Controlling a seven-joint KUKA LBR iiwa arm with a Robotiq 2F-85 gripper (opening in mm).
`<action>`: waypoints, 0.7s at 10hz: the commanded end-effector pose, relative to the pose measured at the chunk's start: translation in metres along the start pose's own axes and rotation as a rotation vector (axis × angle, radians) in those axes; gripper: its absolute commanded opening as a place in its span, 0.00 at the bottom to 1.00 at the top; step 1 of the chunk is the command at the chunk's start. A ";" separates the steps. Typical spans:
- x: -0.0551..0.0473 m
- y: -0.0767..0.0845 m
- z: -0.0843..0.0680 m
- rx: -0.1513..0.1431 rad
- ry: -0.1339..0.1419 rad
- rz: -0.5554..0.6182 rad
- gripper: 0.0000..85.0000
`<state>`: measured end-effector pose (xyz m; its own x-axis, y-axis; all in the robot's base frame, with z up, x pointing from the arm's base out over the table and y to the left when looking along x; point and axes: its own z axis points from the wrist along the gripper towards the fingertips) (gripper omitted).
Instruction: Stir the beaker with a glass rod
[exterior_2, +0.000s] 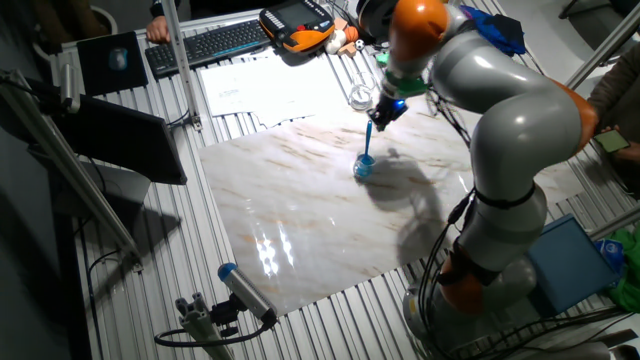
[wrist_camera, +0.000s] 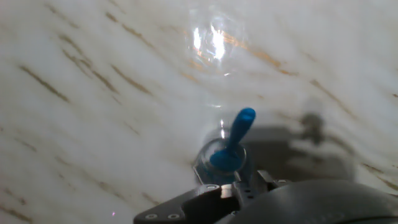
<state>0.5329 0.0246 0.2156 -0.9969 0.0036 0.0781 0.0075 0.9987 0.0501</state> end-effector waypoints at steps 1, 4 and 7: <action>-0.003 0.002 0.007 0.017 -0.005 0.004 0.40; -0.012 -0.002 0.036 -0.005 -0.052 0.004 0.40; -0.026 -0.003 0.052 -0.018 -0.083 0.000 0.40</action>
<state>0.5554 0.0239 0.1614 -0.9999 0.0093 -0.0051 0.0089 0.9976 0.0690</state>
